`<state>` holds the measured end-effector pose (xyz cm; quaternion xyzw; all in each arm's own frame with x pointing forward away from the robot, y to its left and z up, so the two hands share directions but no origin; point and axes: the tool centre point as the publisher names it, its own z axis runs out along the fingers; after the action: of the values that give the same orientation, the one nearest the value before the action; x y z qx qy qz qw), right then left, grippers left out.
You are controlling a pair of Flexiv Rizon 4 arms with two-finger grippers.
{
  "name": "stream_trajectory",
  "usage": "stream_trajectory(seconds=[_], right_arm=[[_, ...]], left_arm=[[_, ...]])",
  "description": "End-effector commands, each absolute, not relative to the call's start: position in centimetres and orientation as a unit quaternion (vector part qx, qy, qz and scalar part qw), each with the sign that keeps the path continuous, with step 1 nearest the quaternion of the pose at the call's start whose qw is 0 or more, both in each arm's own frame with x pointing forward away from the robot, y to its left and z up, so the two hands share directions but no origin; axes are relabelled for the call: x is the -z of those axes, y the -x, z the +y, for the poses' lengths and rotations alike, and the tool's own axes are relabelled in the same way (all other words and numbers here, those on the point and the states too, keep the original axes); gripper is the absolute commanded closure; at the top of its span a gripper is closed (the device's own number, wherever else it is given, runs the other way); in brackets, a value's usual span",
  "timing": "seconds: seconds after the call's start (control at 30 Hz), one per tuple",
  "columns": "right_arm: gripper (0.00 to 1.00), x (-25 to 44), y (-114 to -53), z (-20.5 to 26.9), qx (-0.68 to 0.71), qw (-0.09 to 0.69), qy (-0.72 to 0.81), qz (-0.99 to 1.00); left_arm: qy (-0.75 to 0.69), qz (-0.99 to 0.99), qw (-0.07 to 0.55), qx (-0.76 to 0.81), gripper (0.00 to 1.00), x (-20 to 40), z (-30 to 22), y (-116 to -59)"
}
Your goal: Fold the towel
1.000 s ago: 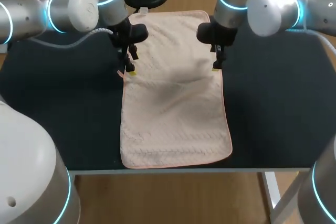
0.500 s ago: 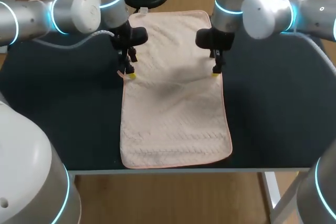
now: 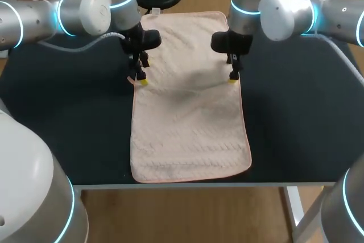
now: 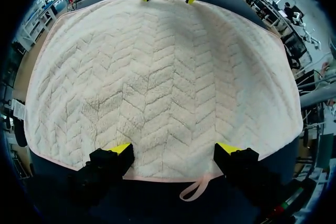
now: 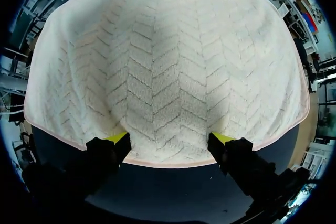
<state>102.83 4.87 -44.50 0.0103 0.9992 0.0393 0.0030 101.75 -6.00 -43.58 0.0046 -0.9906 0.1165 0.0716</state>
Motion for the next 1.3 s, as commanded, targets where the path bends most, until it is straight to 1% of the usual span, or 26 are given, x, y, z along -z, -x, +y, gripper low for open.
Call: stream_trajectory(seconds=[0.03,0.1,0.13,0.17,0.2,0.23,0.27,0.3,0.53,0.83,1.3], right_arm=[[0.54,44.8,-102.8,4.8,-0.040,0.001,-0.009,0.999],[0.73,44.8,-102.7,4.7,-0.042,0.000,-0.009,0.999],[0.95,44.9,-102.7,4.7,-0.043,0.000,-0.010,0.999],[1.00,44.8,-102.6,4.7,-0.045,0.000,-0.010,0.999],[1.00,44.8,-102.6,4.7,-0.047,0.001,-0.010,0.999],[1.00,44.8,-102.5,4.7,-0.048,0.001,-0.010,0.999],[1.00,44.8,-102.5,4.7,-0.049,0.002,-0.010,0.999],[1.00,44.8,-102.5,4.7,-0.049,0.002,-0.009,0.999],[1.00,44.7,-102.4,4.8,-0.050,0.005,-0.009,0.999],[1.00,44.4,-102.3,4.6,-0.050,0.009,-0.010,0.999],[1.00,40.4,-102.1,3.8,-0.057,0.049,-0.012,0.997]], left_arm=[[-0.004,-0.990,0.077,-0.116,0.00,44.4,-6.3,-102.0],[-0.004,-0.990,0.079,-0.115,0.00,44.5,-6.4,-101.9],[-0.003,-0.990,0.079,-0.115,0.00,44.6,-6.4,-101.9],[-0.001,-0.990,0.077,-0.116,0.00,44.6,-6.4,-101.8],[0.000,-0.991,0.076,-0.114,0.06,44.6,-6.4,-101.8],[0.000,-0.991,0.076,-0.111,0.58,44.6,-6.4,-101.8],[0.000,-0.991,0.076,-0.110,0.77,44.6,-6.4,-101.8],[0.000,-0.991,0.075,-0.108,1.00,44.6,-6.4,-101.8],[0.000,-0.991,0.080,-0.106,1.00,44.7,-6.5,-101.7],[0.005,-0.991,0.072,-0.108,1.00,44.0,-6.6,-101.4],[0.006,-0.993,0.018,-0.119,1.00,38.8,-6.3,-100.8]])
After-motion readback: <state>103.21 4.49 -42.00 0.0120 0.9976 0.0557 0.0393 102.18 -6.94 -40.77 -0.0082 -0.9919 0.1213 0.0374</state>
